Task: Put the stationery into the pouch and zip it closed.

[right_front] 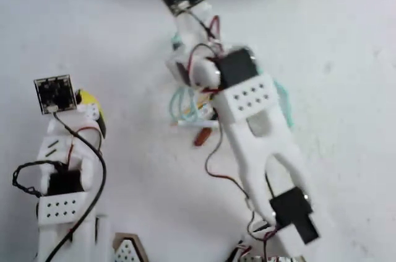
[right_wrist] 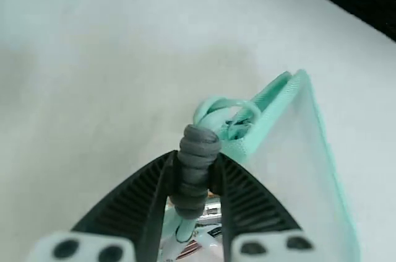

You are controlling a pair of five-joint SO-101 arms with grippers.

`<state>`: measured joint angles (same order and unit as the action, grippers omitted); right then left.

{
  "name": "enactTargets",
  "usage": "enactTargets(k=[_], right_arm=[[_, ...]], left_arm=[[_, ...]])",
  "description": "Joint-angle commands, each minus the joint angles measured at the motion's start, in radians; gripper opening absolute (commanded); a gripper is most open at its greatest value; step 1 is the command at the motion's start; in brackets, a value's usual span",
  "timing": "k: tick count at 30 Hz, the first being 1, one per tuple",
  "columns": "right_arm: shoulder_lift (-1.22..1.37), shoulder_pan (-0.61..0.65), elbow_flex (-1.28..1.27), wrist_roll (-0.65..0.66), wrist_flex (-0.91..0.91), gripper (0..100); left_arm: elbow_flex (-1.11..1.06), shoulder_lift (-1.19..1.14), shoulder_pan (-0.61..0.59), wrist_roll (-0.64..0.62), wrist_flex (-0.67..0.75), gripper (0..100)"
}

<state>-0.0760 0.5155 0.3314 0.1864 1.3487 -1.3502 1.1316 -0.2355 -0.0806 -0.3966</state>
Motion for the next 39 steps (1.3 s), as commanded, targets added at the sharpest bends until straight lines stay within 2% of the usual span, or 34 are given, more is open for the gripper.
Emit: enactTargets(k=[1, 11, 18, 28, 39], right_arm=[[-0.137, -0.053, 0.051, -0.002, 0.004, 1.7], [-0.349, -0.159, 0.052, 0.003, -0.002, 1.7], [-0.463, -0.205, 0.052, 0.133, -0.002, 1.7], [-0.590, -0.205, 0.046, 0.137, 0.007, 1.7], [-0.599, -0.203, 0.049, 0.138, 0.090, 1.7]], left_arm=[[0.009, 0.022, -0.007, -0.011, 0.023, 2], [0.008, 0.022, -0.007, -0.011, 0.023, 2], [0.008, 0.019, 0.016, -0.009, 0.020, 2], [0.008, 0.019, 0.025, -0.009, 0.017, 2], [0.006, 0.019, 0.024, -0.008, 0.017, 2]])
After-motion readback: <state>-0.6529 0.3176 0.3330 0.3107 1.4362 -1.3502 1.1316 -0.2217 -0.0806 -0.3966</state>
